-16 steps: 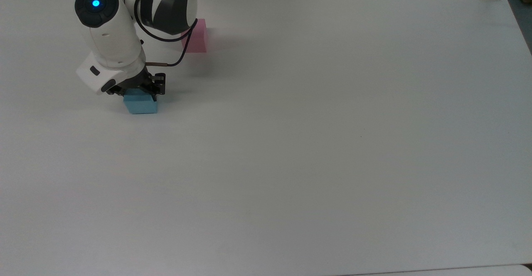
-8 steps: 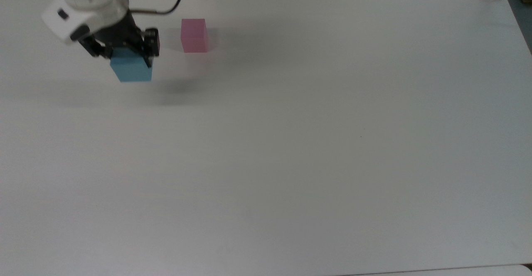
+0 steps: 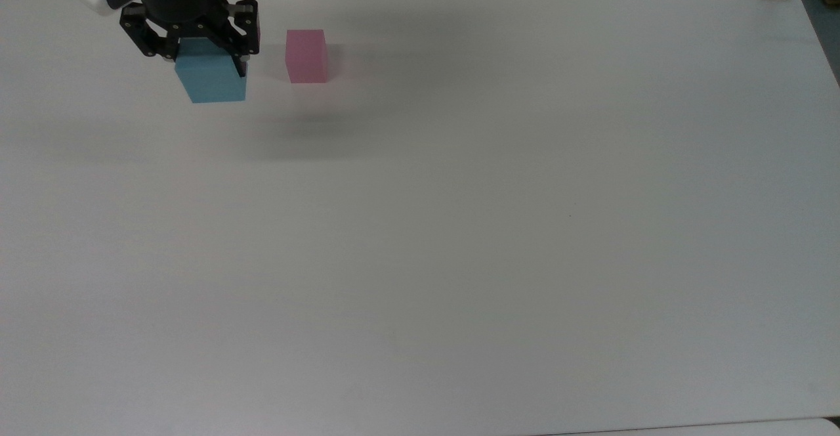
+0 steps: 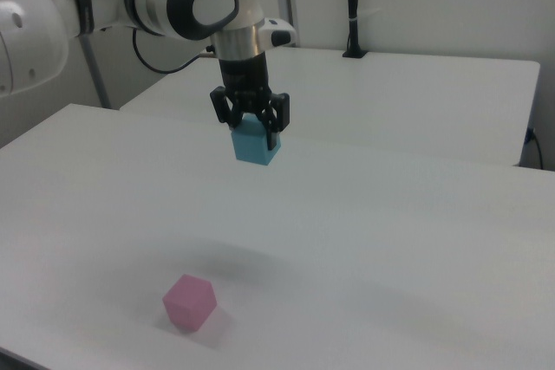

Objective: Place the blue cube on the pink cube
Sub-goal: 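Lift the light-blue cube and carry it above the pink cube, then lower the light-blue cube onto the top of the pink cube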

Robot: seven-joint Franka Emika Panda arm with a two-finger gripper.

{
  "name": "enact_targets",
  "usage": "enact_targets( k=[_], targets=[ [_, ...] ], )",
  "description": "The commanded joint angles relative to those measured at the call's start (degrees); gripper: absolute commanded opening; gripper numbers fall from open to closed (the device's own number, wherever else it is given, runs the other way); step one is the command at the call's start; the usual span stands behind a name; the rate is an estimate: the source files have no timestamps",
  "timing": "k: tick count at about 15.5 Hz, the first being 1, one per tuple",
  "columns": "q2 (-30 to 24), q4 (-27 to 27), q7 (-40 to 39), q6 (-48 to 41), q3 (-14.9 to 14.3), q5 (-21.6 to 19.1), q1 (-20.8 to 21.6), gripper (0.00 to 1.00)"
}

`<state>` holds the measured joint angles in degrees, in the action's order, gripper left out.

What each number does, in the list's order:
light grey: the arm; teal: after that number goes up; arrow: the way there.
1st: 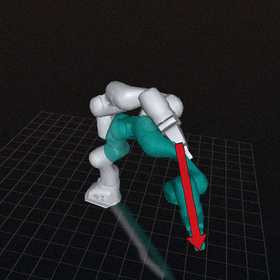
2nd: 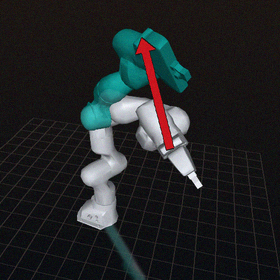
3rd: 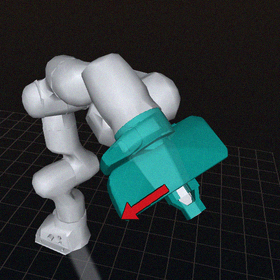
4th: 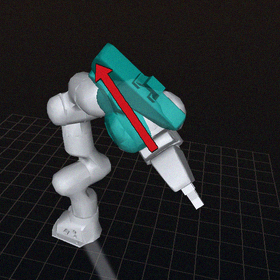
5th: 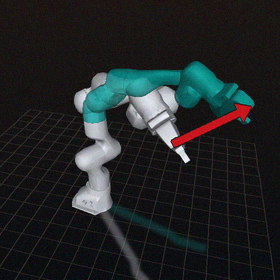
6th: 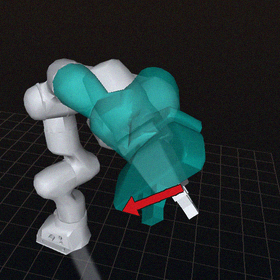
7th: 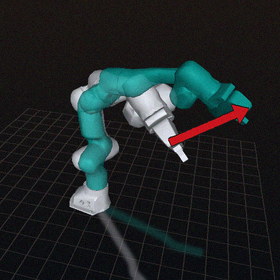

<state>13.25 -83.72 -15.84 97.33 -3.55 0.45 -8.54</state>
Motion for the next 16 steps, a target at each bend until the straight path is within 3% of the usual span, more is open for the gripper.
enact_targets(
  k=[1, 4, 8, 13, 16],
  targets=[
    [-11.99, -15.98, 0.99, 2.85, -0.14, -0.01, 2.30, 0.16],
    [-21.83, -27.51, 0.99, 4.71, -0.14, 0.60, 4.32, 0.16],
    [-30.64, -35.53, 1.16, 3.83, -0.14, 0.78, 6.25, 0.16],
    [-32.32, -36.95, 6.51, 2.95, -0.14, 2.35, 7.13, 0.16],
    [-32.24, -40.63, 9.51, 4.17, -0.14, 3.93, 7.31, 0.17]
  ],
)
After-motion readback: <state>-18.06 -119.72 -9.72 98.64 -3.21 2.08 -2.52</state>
